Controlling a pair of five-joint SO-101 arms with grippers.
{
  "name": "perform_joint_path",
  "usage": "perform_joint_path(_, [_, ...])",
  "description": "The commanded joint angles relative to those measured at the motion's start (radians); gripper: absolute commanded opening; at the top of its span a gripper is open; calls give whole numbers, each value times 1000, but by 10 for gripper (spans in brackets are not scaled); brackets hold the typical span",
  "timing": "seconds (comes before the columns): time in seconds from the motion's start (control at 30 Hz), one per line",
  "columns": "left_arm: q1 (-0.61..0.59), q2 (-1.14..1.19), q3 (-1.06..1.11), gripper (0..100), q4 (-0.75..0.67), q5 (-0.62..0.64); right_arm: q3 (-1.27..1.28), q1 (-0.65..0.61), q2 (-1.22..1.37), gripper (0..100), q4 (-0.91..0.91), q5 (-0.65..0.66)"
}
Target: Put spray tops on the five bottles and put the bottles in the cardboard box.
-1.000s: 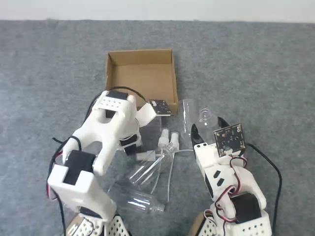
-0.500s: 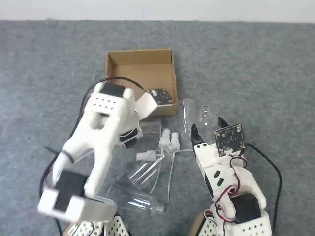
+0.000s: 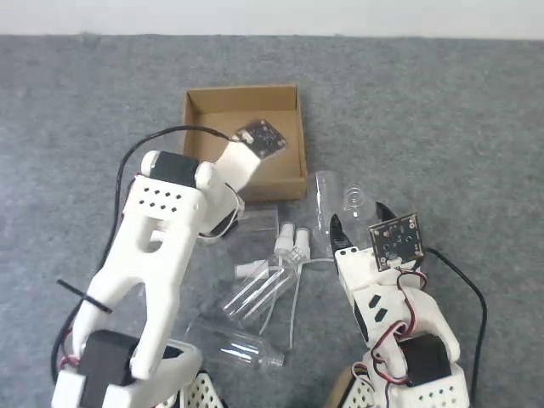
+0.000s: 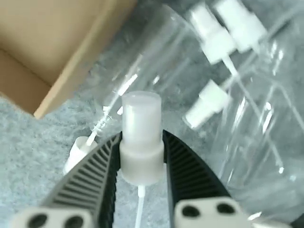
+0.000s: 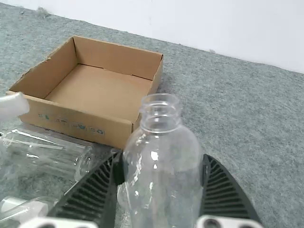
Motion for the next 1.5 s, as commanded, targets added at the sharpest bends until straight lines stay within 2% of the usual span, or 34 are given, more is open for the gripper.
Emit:
perform_joint_path(0.0, [0, -58, -8, 13, -71, 115, -12, 4, -15, 133, -27, -9])
perform_joint_path(0.23, [-3, -89, -5, 12, -192, 256, -12, 2, -15, 133, -27, -9])
perform_joint_path(0.53, [3, -342, -5, 12, -279, 408, -12, -50, -15, 133, -27, -11])
perform_joint_path(0.73, [3, -427, -5, 12, -315, 485, -15, -59, -16, 133, -28, -18])
perform_joint_path(1.0, [5, -511, -5, 12, -319, 551, -12, -220, -16, 133, -27, -20])
perform_joint_path(1.13, [5, -559, -4, 12, -394, 568, -12, -277, -16, 133, -21, -20])
perform_joint_path(1.33, [8, -592, -4, 12, -499, 667, -12, -291, -16, 133, -24, -20])
perform_joint_path(1.47, [51, -594, -5, 12, -543, 707, -12, -291, -16, 133, -25, -20])
